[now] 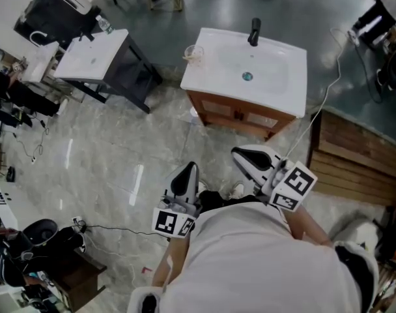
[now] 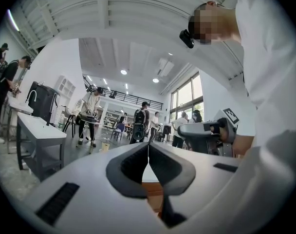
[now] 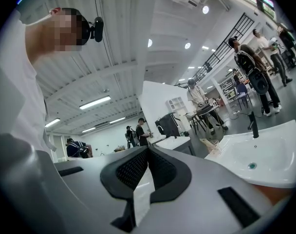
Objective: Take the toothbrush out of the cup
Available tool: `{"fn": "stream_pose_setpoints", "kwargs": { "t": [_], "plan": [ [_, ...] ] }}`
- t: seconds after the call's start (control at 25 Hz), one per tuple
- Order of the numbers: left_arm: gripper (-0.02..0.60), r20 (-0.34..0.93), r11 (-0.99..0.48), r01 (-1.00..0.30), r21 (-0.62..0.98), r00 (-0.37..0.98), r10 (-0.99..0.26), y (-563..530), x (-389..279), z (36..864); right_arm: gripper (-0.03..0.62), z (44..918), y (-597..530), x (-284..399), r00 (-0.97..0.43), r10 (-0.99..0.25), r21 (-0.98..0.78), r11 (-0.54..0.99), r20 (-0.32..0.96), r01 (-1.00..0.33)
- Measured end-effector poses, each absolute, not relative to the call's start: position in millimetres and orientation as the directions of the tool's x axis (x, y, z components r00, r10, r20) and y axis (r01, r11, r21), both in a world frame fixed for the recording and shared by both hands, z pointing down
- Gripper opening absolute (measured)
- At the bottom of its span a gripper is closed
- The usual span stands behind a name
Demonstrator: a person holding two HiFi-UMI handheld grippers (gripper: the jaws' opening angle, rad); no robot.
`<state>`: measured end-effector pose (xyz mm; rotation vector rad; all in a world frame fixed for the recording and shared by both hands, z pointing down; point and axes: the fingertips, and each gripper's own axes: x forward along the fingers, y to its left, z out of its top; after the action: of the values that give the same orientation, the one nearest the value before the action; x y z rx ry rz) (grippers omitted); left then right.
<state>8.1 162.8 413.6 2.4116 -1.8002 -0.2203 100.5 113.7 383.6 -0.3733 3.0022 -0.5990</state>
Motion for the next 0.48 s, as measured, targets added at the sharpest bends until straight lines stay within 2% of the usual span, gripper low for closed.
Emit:
{"fn": "stream_pose_setpoints", "kwargs": {
  "t": [0.2, 0.48],
  "plan": [
    [0.006, -0.046, -0.267, -0.944, 0.195, 0.263, -0.964, 160, -4, 415, 0.034, 387, 113, 91, -0.972, -0.235, -0.386, 0.896, 0.004, -0.219],
    [0.006, -0.069, -0.325, -0.919, 0.221, 0.318, -0.946, 127, -23, 423, 0.034, 390, 95, 72, -0.958, -0.285, -0.356, 0.892, 0.030, -0.277]
  ]
}}
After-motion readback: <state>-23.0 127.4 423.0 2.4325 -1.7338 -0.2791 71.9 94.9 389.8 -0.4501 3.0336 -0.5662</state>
